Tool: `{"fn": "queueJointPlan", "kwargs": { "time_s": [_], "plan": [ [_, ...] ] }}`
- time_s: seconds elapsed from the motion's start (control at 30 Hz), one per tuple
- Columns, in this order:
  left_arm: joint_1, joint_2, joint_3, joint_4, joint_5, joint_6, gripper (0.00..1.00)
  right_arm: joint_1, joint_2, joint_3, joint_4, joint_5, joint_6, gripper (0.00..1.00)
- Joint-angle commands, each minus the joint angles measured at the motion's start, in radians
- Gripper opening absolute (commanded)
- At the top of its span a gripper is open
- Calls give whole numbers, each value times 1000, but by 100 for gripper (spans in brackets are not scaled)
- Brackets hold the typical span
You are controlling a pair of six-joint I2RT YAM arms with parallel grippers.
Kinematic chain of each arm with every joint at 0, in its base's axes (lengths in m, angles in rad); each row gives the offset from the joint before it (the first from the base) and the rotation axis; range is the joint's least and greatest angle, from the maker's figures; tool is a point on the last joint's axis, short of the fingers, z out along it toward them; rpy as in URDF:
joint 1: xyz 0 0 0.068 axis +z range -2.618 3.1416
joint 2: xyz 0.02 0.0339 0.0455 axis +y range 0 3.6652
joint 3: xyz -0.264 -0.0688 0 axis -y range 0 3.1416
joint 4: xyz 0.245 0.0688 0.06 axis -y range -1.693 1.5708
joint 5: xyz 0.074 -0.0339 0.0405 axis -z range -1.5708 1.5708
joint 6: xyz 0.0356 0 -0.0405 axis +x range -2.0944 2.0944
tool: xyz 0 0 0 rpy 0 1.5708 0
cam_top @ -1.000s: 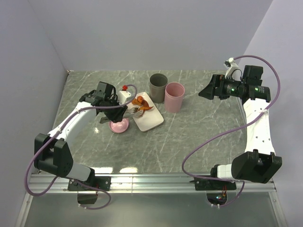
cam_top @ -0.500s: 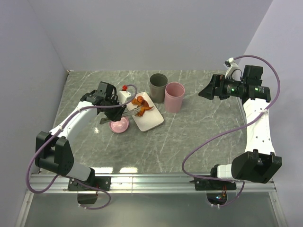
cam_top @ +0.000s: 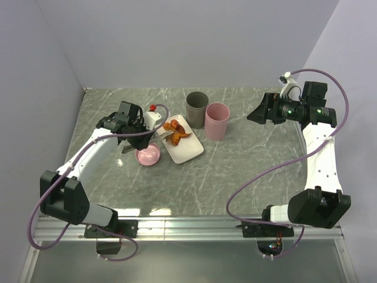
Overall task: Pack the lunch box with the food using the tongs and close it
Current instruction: Pick up the fake food from the plate, then place the fake food in the packing box.
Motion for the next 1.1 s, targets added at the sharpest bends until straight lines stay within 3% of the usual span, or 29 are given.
{"fn": "queueJointPlan", "kwargs": {
  "time_s": [0.0,0.53,1.07],
  "plan": [
    [2,-48,49,2,-12,-16,0,-6,-21,6,11,-13,-5,100],
    [3,-72,160,-45,-43,-35,0,-8,-18,11,14,-17,0,100],
    [-40,29,517,-78,69,-104,0,-6,-15,13,21,-19,9,100]
  ]
}}
